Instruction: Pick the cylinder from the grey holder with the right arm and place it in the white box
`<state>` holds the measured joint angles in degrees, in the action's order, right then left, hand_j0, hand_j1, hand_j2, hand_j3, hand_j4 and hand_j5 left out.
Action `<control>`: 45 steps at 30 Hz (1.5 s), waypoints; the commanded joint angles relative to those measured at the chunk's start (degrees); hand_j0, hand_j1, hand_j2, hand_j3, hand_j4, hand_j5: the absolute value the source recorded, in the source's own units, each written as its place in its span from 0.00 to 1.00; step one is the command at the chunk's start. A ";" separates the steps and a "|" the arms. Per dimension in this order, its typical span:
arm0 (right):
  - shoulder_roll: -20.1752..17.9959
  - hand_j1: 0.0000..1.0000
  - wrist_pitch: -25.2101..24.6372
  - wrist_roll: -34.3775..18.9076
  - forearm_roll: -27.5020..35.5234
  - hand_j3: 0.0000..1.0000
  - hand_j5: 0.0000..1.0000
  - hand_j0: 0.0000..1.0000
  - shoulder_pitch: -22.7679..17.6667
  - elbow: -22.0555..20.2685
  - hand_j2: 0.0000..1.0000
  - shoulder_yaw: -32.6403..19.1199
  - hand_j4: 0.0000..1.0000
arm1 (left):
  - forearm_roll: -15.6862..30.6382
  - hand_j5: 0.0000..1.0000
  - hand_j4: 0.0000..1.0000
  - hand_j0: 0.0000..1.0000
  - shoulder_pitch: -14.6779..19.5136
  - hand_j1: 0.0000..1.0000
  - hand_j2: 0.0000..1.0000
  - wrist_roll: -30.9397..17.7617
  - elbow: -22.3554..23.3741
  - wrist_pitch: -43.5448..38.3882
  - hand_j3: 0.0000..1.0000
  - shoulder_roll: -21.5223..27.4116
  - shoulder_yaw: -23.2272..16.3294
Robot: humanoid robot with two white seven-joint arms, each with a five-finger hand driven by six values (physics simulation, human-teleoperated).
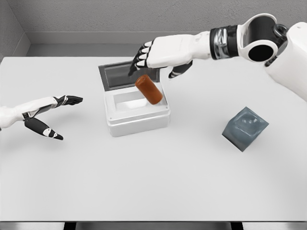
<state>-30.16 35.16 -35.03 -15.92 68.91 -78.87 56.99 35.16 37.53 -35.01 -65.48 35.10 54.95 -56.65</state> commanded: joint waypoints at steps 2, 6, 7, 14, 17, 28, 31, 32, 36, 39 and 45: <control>-3.77 1.00 -0.16 0.03 3.61 1.00 1.00 1.00 0.00 -3.22 1.00 -6.01 1.00 | 0.44 1.00 1.00 1.00 0.00 1.00 1.00 0.01 0.00 -0.10 1.00 0.07 0.13; -12.56 1.00 -0.16 0.03 7.21 1.00 1.00 1.00 -2.90 -3.22 1.00 -9.96 1.00 | 0.44 1.00 1.00 1.00 0.00 1.00 1.00 0.01 0.00 -0.10 1.00 -0.02 0.40; -13.96 1.00 -0.16 0.03 7.22 1.00 1.00 1.00 -4.13 -3.22 1.00 -11.72 1.00 | 0.44 1.00 1.00 1.00 0.00 1.00 1.00 0.01 0.00 -0.10 1.00 -0.02 0.40; -17.04 1.00 -0.16 0.03 7.22 1.00 1.00 1.00 -9.14 -3.04 1.00 -13.48 1.00 | 0.61 1.00 1.00 1.00 0.00 1.00 1.00 0.01 0.44 -0.10 1.00 -0.02 0.57; -17.13 1.00 -0.16 0.03 7.22 1.00 1.00 1.00 -9.93 -3.04 1.00 -13.22 1.00 | 0.61 1.00 1.00 1.00 0.00 1.00 1.00 0.01 0.52 -0.10 1.00 -0.02 0.92; -19.59 1.00 -0.16 0.03 6.86 1.00 1.00 1.00 -11.07 -2.78 1.00 -6.01 1.00 | 5.19 1.00 1.00 1.00 7.29 1.00 1.00 0.01 3.34 -14.17 1.00 -11.44 10.94; -19.59 1.00 -0.16 0.03 6.86 1.00 1.00 1.00 -13.18 -2.78 1.00 -8.47 1.00 | 5.19 1.00 1.00 1.00 7.38 1.00 1.00 0.01 5.01 -16.29 1.00 -13.11 11.56; -19.59 1.00 -0.16 0.03 6.86 1.00 1.00 1.00 -14.32 -2.69 1.00 -9.53 1.00 | 5.36 1.00 1.00 1.00 7.38 1.00 1.00 0.01 5.01 -17.26 1.00 -13.29 12.26; -19.68 1.00 -0.16 0.03 6.86 1.00 1.00 1.00 -14.77 -2.69 1.00 -9.88 1.00 | 5.62 1.00 1.00 1.00 7.56 1.00 1.00 0.01 4.74 -17.17 1.00 -14.61 12.35; -19.68 1.00 -0.16 0.03 6.86 1.00 1.00 1.00 -14.77 -2.69 1.00 -9.79 1.00 | 5.27 1.00 1.00 1.00 7.47 1.00 1.00 0.01 4.22 -16.99 1.00 -15.39 12.26; -21.88 1.00 -0.16 0.03 6.95 1.00 1.00 1.00 -14.94 -3.39 1.00 -9.17 1.00 | 5.01 1.00 1.00 1.00 6.94 1.00 1.00 0.01 3.25 -16.82 1.00 -16.98 12.09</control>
<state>-51.60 35.17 -35.03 -9.35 53.44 -81.90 47.56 39.82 44.39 -35.00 -61.69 18.28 38.37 -44.62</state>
